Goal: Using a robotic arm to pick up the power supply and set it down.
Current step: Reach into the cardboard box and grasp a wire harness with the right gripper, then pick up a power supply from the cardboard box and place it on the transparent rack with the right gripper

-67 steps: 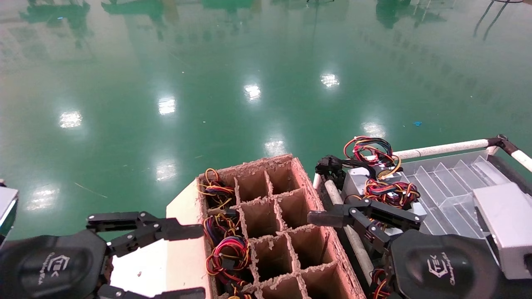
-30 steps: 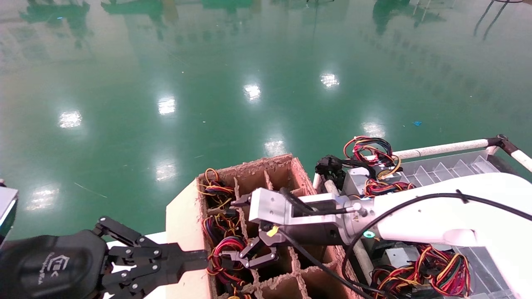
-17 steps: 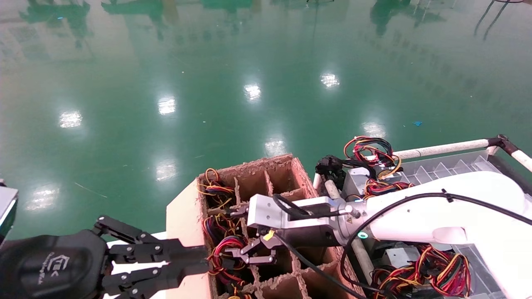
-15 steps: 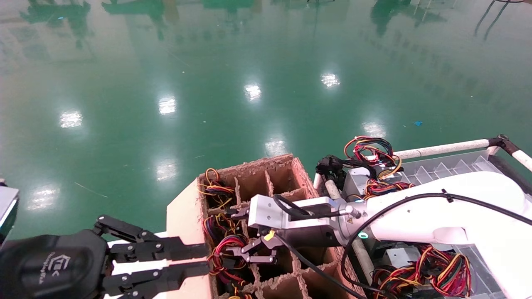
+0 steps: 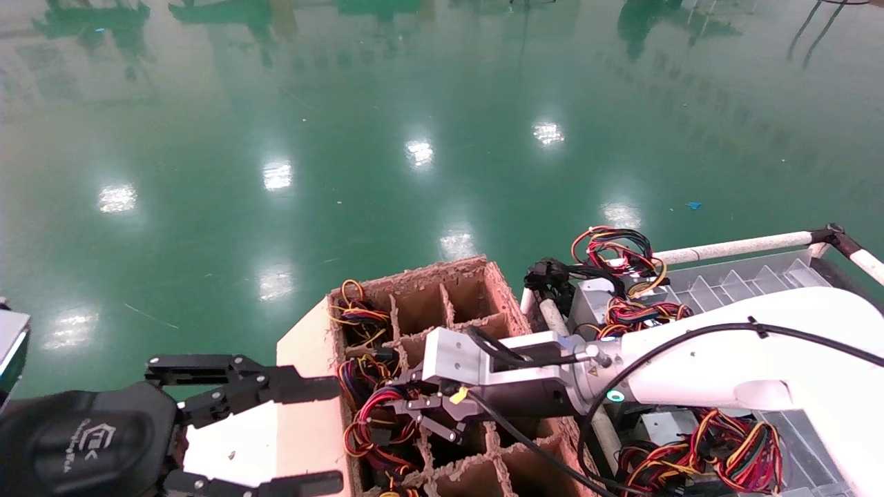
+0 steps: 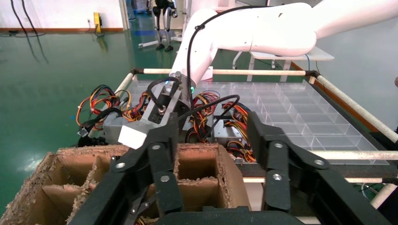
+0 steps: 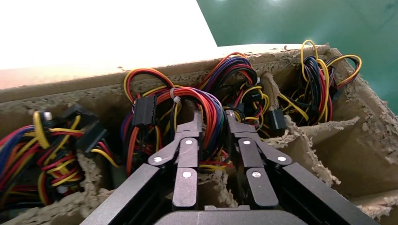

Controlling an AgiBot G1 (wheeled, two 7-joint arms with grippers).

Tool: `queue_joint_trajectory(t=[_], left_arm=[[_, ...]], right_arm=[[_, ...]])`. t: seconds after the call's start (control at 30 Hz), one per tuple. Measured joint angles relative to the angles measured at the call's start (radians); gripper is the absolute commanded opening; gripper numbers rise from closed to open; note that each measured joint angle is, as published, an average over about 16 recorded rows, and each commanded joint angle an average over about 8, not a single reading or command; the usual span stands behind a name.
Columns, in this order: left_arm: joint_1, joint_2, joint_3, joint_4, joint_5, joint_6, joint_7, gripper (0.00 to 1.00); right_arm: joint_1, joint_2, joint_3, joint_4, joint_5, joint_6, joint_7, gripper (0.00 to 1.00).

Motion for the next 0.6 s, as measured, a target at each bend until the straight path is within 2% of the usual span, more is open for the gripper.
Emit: queue_joint_trajectory(t=[0.33,0.6], left_arm=[[0.000,0.000,0.001,0.000,0.000,0.000,0.000,1.00],[0.000,-0.001,0.001,0.000,-0.001,-0.001,0.001,1.00]], right_arm=[[-0.023,0.058,0.028,0.055,0.054,-0.037,0.042,0.00],[-0.052,0.141,0.096,0.138,0.161,-0.063,0.087,0.00]])
